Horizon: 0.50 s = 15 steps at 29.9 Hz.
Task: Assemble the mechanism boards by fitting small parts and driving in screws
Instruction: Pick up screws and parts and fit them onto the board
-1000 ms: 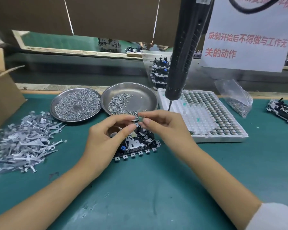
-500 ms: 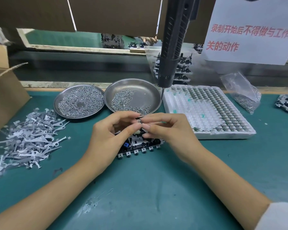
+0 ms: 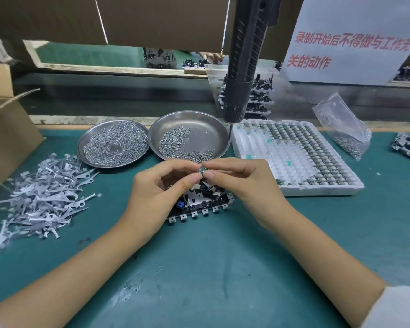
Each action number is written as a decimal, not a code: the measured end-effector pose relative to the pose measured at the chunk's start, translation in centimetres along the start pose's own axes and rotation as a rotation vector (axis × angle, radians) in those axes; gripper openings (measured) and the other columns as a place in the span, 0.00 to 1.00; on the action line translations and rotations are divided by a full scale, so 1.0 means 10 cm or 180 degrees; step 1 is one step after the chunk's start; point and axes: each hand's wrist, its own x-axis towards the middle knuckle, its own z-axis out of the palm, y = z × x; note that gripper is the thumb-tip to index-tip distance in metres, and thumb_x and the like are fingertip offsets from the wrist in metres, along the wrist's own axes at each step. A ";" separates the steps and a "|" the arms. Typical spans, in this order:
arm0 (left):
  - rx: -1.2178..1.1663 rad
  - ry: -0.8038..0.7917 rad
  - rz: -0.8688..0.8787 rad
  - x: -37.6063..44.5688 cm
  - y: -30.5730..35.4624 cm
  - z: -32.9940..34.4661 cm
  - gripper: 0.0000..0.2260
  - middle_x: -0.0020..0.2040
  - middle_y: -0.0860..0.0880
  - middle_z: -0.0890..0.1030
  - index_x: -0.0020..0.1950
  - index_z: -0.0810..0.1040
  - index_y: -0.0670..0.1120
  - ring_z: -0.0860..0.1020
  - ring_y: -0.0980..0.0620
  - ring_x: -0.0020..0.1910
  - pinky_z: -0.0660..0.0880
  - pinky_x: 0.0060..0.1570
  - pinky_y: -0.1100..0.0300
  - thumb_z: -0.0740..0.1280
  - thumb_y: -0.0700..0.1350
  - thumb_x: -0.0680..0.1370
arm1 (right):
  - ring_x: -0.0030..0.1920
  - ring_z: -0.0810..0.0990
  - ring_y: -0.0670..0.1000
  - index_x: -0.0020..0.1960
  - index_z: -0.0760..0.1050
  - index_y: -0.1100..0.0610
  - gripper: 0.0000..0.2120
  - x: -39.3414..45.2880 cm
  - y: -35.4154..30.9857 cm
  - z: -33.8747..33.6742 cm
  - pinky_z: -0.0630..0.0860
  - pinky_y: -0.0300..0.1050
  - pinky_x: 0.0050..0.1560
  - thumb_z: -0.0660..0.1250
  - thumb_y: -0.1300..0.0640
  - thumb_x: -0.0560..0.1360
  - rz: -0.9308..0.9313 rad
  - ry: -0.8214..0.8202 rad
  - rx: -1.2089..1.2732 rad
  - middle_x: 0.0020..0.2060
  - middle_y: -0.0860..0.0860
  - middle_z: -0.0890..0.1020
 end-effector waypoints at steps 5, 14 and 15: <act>-0.0052 -0.0008 -0.0048 -0.01 -0.01 0.00 0.08 0.41 0.55 0.84 0.47 0.81 0.48 0.82 0.60 0.40 0.75 0.42 0.70 0.70 0.39 0.70 | 0.47 0.84 0.51 0.51 0.82 0.63 0.10 -0.01 0.00 0.00 0.78 0.38 0.48 0.72 0.66 0.71 -0.0044 0.0010 -0.0057 0.46 0.55 0.85; 0.0280 0.0052 0.0105 0.00 -0.02 -0.02 0.07 0.44 0.49 0.81 0.47 0.82 0.52 0.80 0.57 0.42 0.75 0.43 0.69 0.71 0.44 0.70 | 0.49 0.84 0.51 0.53 0.82 0.61 0.10 -0.02 0.00 0.02 0.79 0.41 0.51 0.71 0.66 0.72 -0.0255 -0.0140 -0.0286 0.46 0.54 0.85; 0.0302 0.0057 0.0115 0.01 -0.02 -0.03 0.08 0.44 0.50 0.81 0.47 0.82 0.53 0.80 0.57 0.43 0.75 0.43 0.68 0.71 0.45 0.70 | 0.48 0.84 0.51 0.53 0.82 0.60 0.10 -0.02 0.00 0.02 0.78 0.40 0.51 0.71 0.66 0.72 -0.0295 -0.0173 -0.0309 0.46 0.53 0.85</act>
